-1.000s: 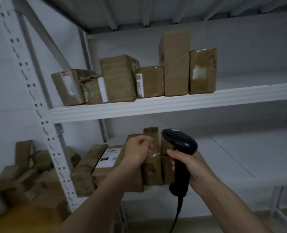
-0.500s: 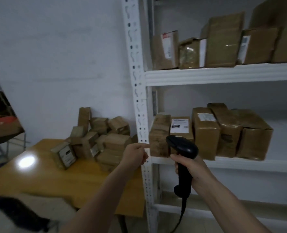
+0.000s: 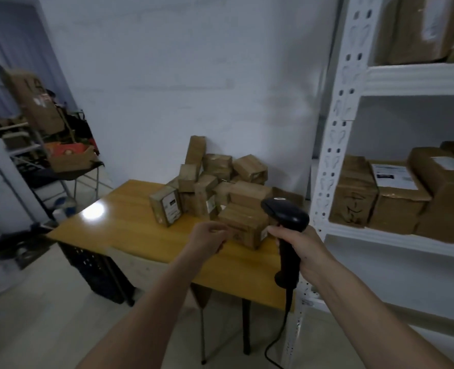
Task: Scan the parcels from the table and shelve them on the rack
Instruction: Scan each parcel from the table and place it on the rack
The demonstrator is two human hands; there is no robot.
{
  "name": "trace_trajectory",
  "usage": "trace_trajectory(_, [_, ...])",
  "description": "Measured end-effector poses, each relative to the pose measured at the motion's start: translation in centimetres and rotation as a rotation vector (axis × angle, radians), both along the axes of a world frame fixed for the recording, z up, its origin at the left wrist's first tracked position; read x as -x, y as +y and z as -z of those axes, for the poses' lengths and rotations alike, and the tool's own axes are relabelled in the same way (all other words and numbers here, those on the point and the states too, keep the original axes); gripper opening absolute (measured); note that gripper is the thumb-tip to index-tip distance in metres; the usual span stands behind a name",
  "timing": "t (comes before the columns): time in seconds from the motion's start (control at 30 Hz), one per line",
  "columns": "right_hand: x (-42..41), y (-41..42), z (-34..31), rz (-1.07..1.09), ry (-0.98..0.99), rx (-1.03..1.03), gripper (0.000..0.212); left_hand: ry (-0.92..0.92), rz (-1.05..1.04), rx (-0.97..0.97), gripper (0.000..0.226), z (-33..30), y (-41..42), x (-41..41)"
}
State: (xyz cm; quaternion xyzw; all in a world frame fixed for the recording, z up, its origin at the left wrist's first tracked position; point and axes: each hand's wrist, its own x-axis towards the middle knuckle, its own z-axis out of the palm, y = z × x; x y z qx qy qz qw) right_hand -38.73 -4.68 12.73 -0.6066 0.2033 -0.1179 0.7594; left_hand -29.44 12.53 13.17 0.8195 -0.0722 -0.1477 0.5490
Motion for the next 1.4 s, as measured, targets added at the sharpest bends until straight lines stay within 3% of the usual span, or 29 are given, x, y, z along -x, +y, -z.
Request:
trace_trajectory(0.23, [-4.9,2.2,1.2,-0.025,0.055,-0.015,0.018,-0.025,-0.013,-0.085,0.043,1.5,3.7,-3.5])
trace_trajectory(0.63, [-20.2,1.1,2.7,-0.006,0.113,-0.133,0.015,-0.083,-0.003,-0.165,0.036,2.7,1.6,-18.8])
trace_trajectory(0.83, [-28.4,-1.2,2.1,-0.031,0.132,-0.167,0.01,-0.096,-0.019,-0.168,0.022,2.2,-1.7,-27.4])
trace_trajectory(1.07, [-36.4,-1.3,2.6,-0.065,0.158,-0.198,0.01,-0.002,-0.126,-0.281,0.031,4.6,-1.0,-35.8])
trace_trajectory(1.27, [-40.8,-1.0,3.9,-0.099,0.16,-0.176,0.01,0.057,-0.119,-0.365,0.057,6.1,-1.2,-42.6])
trace_trajectory(1.37, [-43.1,-0.4,4.4,-0.043,0.172,-0.169,0.01,0.031,-0.105,-0.416,0.048,6.6,-1.9,-46.0])
trace_trajectory(1.4, [-44.0,-0.1,4.6,-0.026,0.178,-0.166,0.011,0.032,-0.1,-0.434,0.055,6.7,-2.1,-47.2])
